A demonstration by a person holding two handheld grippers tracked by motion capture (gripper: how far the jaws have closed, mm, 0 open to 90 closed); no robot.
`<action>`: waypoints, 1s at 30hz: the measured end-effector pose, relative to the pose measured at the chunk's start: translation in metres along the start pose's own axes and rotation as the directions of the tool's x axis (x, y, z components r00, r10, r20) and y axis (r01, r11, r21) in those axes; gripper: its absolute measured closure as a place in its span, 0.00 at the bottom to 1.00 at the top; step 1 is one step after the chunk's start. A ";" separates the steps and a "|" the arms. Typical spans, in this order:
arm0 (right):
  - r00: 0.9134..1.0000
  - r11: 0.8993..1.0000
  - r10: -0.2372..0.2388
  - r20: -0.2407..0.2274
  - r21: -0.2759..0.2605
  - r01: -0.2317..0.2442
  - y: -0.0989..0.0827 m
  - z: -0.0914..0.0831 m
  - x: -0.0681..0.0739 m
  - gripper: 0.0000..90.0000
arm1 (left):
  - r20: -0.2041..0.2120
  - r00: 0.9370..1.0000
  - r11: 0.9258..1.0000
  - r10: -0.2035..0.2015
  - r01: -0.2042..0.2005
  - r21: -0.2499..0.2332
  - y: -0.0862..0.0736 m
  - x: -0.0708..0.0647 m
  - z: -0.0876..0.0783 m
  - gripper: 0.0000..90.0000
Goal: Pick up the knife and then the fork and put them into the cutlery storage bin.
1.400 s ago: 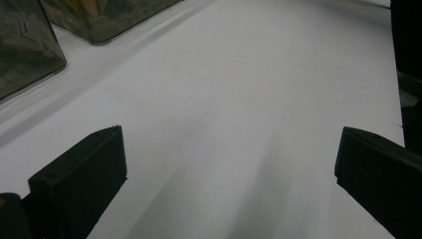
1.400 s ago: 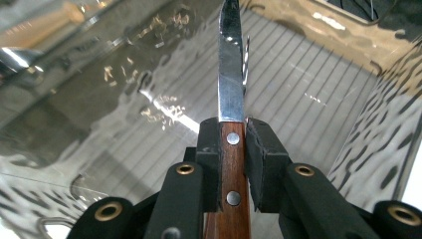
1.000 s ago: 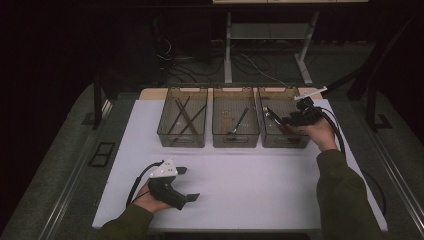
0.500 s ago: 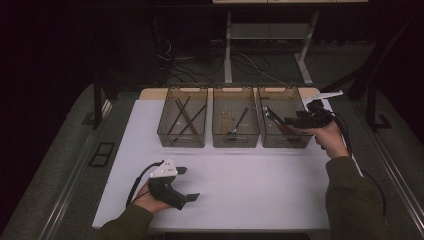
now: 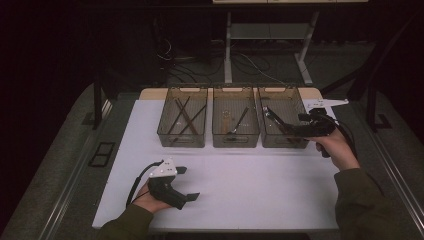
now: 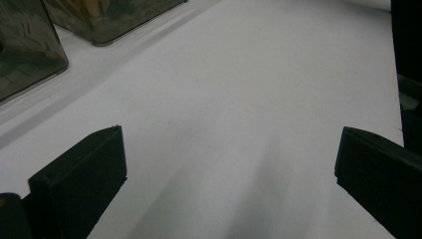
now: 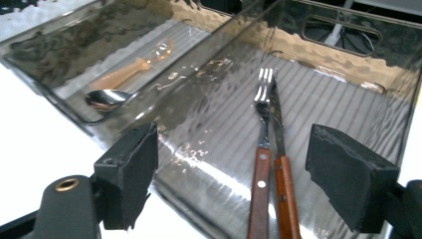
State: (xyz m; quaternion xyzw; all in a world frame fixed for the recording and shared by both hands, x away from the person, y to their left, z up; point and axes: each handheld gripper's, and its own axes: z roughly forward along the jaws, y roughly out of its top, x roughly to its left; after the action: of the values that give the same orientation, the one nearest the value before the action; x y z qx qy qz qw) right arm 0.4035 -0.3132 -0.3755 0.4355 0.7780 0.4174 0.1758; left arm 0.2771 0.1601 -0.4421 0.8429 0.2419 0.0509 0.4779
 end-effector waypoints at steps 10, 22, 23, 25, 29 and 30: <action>0.998 0.999 -0.026 -0.049 -0.039 0.025 -0.019 -0.011 0.028 0.22 | -0.001 1.000 1.000 -0.004 0.004 -0.004 0.000 -0.001 -0.001 0.00; 0.994 0.996 -0.055 -0.099 -0.069 0.048 -0.047 -0.024 0.055 0.15 | -0.006 1.000 1.000 -0.003 0.003 -0.007 0.000 -0.001 -0.002 0.00; 0.993 0.996 -0.057 -0.108 -0.068 0.049 -0.050 -0.024 0.057 0.15 | -0.007 1.000 1.000 -0.001 0.001 -0.009 0.000 -0.001 -0.002 0.00; 0.991 0.996 -0.070 -0.114 -0.065 0.063 -0.055 -0.024 0.061 0.14 | -0.007 1.000 1.000 -0.002 0.002 -0.011 0.000 -0.001 -0.002 0.00; 0.989 0.995 -0.088 -0.120 -0.053 0.082 -0.068 -0.023 0.066 0.14 | -0.009 1.000 1.000 -0.003 0.003 -0.013 0.000 -0.001 -0.002 0.00; 0.988 0.995 -0.090 -0.123 -0.049 0.084 -0.072 -0.023 0.068 0.14 | -0.009 1.000 1.000 -0.003 0.003 -0.011 0.000 -0.001 -0.002 0.00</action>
State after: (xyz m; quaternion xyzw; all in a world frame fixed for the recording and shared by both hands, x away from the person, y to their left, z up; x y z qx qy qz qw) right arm 0.3124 -0.2888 -0.4139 0.3703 0.7963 0.4527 0.1545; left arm 0.2752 0.1613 -0.4407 0.8398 0.2448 0.0552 0.4814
